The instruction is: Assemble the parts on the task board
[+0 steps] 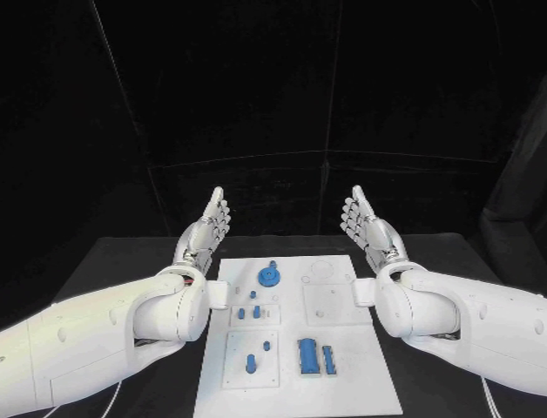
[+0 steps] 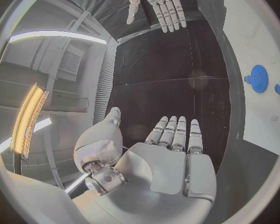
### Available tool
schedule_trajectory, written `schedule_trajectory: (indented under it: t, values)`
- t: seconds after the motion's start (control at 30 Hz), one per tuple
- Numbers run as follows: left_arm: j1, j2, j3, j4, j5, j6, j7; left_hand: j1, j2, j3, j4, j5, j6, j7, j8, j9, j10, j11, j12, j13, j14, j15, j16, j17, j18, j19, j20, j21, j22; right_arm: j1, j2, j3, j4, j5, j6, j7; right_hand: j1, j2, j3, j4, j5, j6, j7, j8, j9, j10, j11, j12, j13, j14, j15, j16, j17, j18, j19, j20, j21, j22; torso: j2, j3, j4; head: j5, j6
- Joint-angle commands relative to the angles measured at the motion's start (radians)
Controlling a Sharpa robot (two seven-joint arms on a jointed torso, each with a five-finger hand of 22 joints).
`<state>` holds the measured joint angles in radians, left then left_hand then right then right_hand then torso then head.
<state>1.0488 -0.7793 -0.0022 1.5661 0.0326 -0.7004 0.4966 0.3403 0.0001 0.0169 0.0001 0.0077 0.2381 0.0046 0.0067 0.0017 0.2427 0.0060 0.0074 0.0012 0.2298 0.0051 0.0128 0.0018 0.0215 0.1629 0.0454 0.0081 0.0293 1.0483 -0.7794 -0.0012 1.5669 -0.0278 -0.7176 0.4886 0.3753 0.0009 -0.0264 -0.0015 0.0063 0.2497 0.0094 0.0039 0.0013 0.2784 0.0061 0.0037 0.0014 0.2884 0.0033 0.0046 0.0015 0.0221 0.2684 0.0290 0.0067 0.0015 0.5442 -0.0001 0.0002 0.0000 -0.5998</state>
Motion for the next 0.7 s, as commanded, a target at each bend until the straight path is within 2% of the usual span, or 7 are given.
schedule_trajectory:
  t: [0.03,0.43,0.47,0.63,0.67,0.7]
  values:
    - [0.001,-0.001,0.002,0.004,-0.033,-0.070,0.023,-0.113,0.000,-0.017,0.000,-0.008,-0.079,-0.005,-0.007,-0.002,-0.081,-0.006,-0.007,-0.001,-0.077,-0.005,-0.013,-0.002,-0.022,-0.054,-0.045,-0.008,-0.029,0.002,-0.001,0.001,0.003,0.028,-0.052,0.031,-0.122,-0.001,0.026,0.001,-0.006,-0.081,-0.009,-0.004,-0.001,-0.090,-0.006,-0.004,-0.001,-0.093,-0.003,-0.005,-0.001,-0.022,-0.087,-0.029,-0.007,-0.002,0.000,0.0001,-0.0002,0.000,0.000]
    - [0.001,-0.001,0.002,0.004,-0.033,-0.070,0.023,-0.201,0.000,-0.017,0.000,-0.008,-0.140,-0.005,-0.007,-0.002,-0.142,-0.006,-0.007,-0.001,-0.135,-0.005,-0.013,-0.002,-0.022,-0.093,-0.045,-0.008,-0.029,0.002,-0.001,0.001,0.003,0.028,-0.052,0.031,-0.222,-0.001,0.026,0.001,-0.006,-0.148,-0.009,-0.004,-0.001,-0.165,-0.006,-0.004,-0.001,-0.171,-0.003,-0.005,-0.001,-0.022,-0.158,-0.029,-0.007,-0.002,0.000,0.0001,-0.0002,0.000,0.000]
    - [0.001,-0.001,0.002,0.004,-0.033,-0.070,0.023,-0.206,0.000,-0.017,0.000,-0.008,-0.144,-0.005,-0.007,-0.002,-0.147,-0.006,-0.007,-0.001,-0.137,-0.005,-0.013,-0.002,-0.022,-0.163,-0.045,-0.008,-0.029,0.002,-0.001,0.001,0.003,0.028,-0.052,0.031,-0.227,-0.001,0.026,0.001,-0.006,-0.150,-0.009,-0.004,-0.001,-0.169,-0.006,-0.004,-0.001,-0.175,-0.003,-0.005,-0.001,-0.022,-0.162,-0.029,-0.007,-0.002,0.000,0.0001,-0.0002,0.000,0.000]
    - [0.001,-0.001,0.002,0.004,-0.033,-0.070,0.023,-0.231,0.000,-0.017,0.000,-0.008,-0.159,-0.005,-0.007,-0.002,-0.163,-0.006,-0.007,-0.001,-0.155,-0.005,-0.013,-0.002,-0.022,-0.163,-0.045,-0.008,-0.029,0.002,-0.001,0.001,0.003,0.028,-0.052,0.031,-0.254,-0.001,0.026,0.001,-0.006,-0.168,-0.009,-0.004,-0.001,-0.187,-0.006,-0.004,-0.001,-0.195,-0.003,-0.005,-0.001,-0.022,-0.180,-0.029,-0.007,-0.002,0.000,0.0001,-0.0002,0.000,0.000]
    - [0.001,-0.001,0.002,0.004,-0.033,-0.070,0.023,-0.238,0.000,-0.017,0.000,-0.008,-0.166,-0.005,-0.007,-0.002,-0.170,-0.006,-0.007,-0.001,-0.230,-0.005,-0.013,-0.002,-0.022,-0.163,-0.045,-0.008,-0.029,0.002,-0.001,0.001,0.003,0.028,-0.052,0.031,-0.257,-0.001,0.026,0.001,-0.006,-0.170,-0.009,-0.004,-0.001,-0.189,-0.006,-0.004,-0.001,-0.196,-0.003,-0.005,-0.001,-0.022,-0.183,-0.029,-0.007,-0.002,0.000,0.0001,-0.0002,0.000,0.000]
    - [0.001,-0.001,0.002,0.004,-0.033,-0.070,0.023,-0.256,0.000,-0.017,0.000,-0.008,-0.238,-0.005,-0.007,-0.002,-0.243,-0.006,-0.007,-0.001,-0.230,-0.005,-0.013,-0.002,-0.022,-0.163,-0.045,-0.008,-0.029,0.002,-0.001,0.001,0.003,0.028,-0.052,0.031,-0.260,-0.001,0.026,0.001,-0.006,-0.171,-0.009,-0.004,-0.001,-0.194,-0.006,-0.004,-0.001,-0.201,-0.003,-0.005,-0.001,-0.022,-0.187,-0.029,-0.007,-0.002,0.000,0.0001,-0.0002,0.000,0.000]
